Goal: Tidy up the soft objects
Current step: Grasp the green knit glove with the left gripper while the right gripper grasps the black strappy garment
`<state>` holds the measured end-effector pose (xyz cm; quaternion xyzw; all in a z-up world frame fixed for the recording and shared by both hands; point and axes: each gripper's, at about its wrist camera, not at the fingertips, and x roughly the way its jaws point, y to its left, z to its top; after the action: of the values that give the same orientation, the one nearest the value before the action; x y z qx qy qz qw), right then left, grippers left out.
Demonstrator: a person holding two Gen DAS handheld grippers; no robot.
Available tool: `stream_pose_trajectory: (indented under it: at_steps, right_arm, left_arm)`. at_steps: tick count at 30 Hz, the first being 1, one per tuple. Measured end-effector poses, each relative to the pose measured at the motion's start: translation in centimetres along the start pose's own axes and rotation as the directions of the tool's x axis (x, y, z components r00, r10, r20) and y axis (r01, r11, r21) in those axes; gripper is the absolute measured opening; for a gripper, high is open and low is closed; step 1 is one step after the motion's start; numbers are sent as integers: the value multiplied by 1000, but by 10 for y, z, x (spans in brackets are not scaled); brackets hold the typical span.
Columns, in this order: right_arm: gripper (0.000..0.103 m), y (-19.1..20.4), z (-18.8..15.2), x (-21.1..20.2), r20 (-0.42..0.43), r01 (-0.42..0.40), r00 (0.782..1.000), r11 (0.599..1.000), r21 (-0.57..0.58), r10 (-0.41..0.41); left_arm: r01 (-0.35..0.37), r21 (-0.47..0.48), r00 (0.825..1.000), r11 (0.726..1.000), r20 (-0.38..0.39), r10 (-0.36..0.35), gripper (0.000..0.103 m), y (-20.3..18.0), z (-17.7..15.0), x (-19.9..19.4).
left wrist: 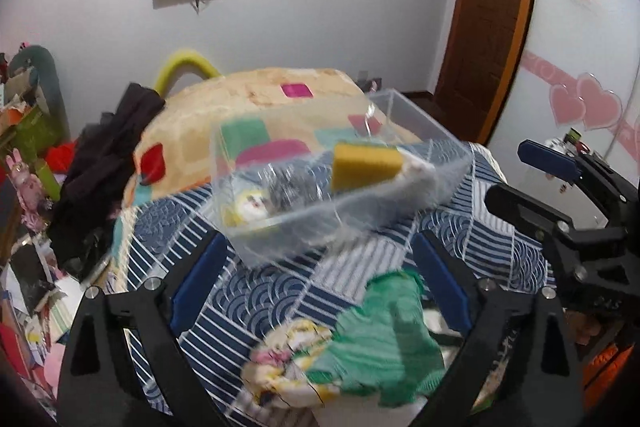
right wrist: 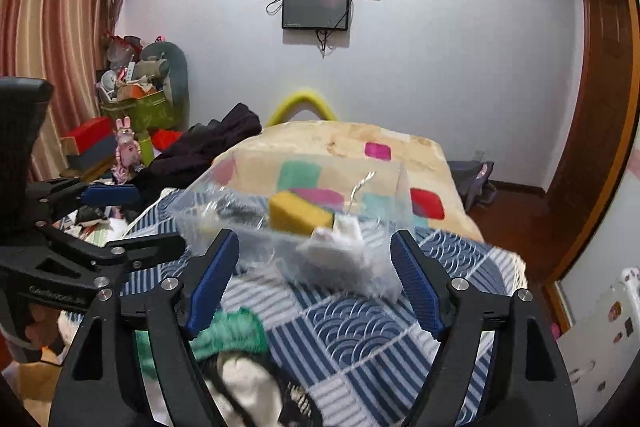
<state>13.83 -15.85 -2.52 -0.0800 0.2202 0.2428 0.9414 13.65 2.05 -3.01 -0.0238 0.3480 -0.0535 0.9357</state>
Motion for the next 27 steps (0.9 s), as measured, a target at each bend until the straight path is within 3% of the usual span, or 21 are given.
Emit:
stream_pose_trajectory:
  at_steps: [7,18,23,27]
  right_arm:
    - [82,3,-29,-5,-42,-33,999,999,18,34]
    - [82,10,-82,9,-184,-59,980,997,58,69]
    - [82,10,-96,12,-220,-98,969,990,97,117]
    - [82,12,-103,18,-241,-100,963,990,100,121]
  left_arm:
    - [43,30,995,999,-86,-40,95,-11,-29,13]
    - [106,77,980,991,-174,-91,95,-31,-51,38]
    - [144,71,972,987,-196,-127,75,-32,-57,47]
    - [147,71,977,987,-168,-134,63,-30,-60,40]
